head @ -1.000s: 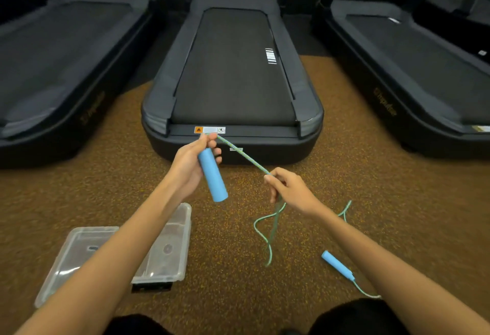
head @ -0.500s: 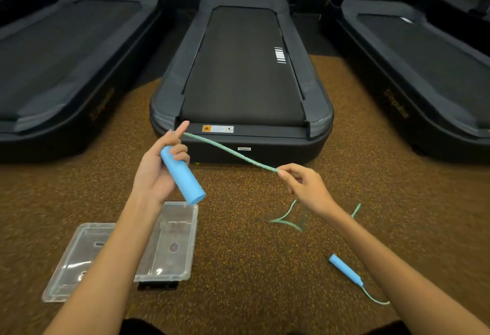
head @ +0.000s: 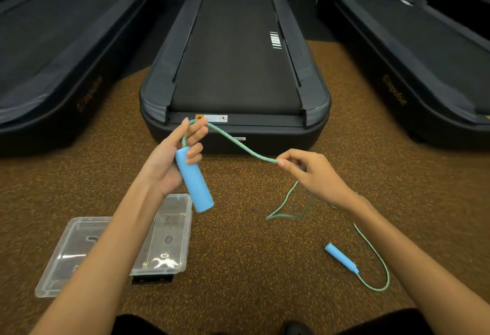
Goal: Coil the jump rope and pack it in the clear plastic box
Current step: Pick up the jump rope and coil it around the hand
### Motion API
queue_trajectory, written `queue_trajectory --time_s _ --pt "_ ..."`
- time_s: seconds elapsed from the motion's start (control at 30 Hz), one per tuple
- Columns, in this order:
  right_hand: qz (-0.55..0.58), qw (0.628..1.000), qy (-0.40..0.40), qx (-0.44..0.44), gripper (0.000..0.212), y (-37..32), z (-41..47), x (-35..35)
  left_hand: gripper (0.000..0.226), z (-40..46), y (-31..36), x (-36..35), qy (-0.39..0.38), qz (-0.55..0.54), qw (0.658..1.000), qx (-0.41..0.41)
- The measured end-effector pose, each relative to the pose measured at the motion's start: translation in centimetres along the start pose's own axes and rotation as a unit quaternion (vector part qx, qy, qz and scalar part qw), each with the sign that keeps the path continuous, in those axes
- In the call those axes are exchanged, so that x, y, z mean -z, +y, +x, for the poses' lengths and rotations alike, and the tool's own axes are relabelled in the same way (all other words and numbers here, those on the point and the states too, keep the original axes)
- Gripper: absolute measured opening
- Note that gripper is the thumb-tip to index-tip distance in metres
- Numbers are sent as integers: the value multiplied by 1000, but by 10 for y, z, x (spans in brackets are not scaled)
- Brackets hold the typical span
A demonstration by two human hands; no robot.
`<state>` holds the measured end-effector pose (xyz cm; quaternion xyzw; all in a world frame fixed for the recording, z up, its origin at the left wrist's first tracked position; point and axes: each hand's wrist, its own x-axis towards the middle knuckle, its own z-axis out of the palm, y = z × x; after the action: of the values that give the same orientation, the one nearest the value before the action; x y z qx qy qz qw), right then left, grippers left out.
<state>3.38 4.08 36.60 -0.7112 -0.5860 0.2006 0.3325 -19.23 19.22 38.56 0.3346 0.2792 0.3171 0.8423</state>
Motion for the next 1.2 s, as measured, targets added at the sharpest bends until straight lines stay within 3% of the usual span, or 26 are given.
queue_trajectory --time_s 0.17,0.33,0.53,0.77,0.93,1.1,1.2 --pt "-135 984 -109 47 18 -11 -5 3 32 5 -13 -12 52 20 996 -70" --pt "-190 966 -140 101 21 -31 -10 -1 20 6 -23 -19 84 23 993 -83" --pt "-107 976 -140 130 18 -49 -9 6 31 2 -35 -18 13 206 975 -77" --pt "-83 984 -72 142 13 -47 0 13 41 -13 -41 -23 -145 279 948 54" --pt "-7 994 -34 105 7 -44 4 14 42 -24 -45 -32 -236 279 925 100" --pt "72 995 -7 65 10 -40 7 9 39 -26 -51 -39 -227 248 940 65" --pt "114 992 9 49 15 -36 10 3 39 -28 -51 -41 -229 213 946 88"
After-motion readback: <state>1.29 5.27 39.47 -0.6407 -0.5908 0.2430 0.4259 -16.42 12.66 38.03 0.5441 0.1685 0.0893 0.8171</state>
